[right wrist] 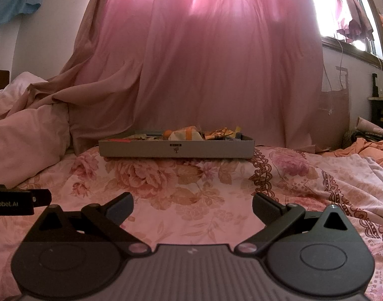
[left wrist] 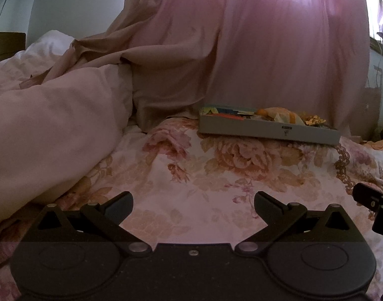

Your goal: Organize snacks

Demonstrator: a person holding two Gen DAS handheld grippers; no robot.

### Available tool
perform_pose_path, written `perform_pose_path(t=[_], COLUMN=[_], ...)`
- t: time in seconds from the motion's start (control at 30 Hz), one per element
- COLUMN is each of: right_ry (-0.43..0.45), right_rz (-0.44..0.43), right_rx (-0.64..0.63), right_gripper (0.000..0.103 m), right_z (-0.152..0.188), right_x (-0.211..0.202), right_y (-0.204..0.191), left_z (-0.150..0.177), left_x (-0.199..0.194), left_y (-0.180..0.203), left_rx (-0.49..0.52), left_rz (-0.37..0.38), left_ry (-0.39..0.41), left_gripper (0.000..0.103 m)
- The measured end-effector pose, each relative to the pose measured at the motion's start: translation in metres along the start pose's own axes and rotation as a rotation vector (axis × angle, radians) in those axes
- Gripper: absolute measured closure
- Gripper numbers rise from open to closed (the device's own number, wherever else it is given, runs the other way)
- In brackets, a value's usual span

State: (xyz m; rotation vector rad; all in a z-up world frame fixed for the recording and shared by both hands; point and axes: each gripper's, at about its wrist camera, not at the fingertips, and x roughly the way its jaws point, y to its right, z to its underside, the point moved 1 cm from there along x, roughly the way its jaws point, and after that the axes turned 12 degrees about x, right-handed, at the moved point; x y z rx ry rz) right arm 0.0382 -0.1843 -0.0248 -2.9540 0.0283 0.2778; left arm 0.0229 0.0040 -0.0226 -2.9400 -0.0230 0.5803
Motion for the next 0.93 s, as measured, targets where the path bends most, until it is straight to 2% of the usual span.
perform_pose_path(t=[0.93], right_ry=[-0.002], right_rz=[-0.003], right_rx=[-0.002], right_gripper=[0.0], right_z=[0.0004], right_x=[-0.0002], right_y=[-0.0002], left_z=[0.002], left_x=[0.0006], left_y=[0.0011], left_rx=[0.004], left_rz=[0.017], left_ry=[0.009], left_gripper=[0.001])
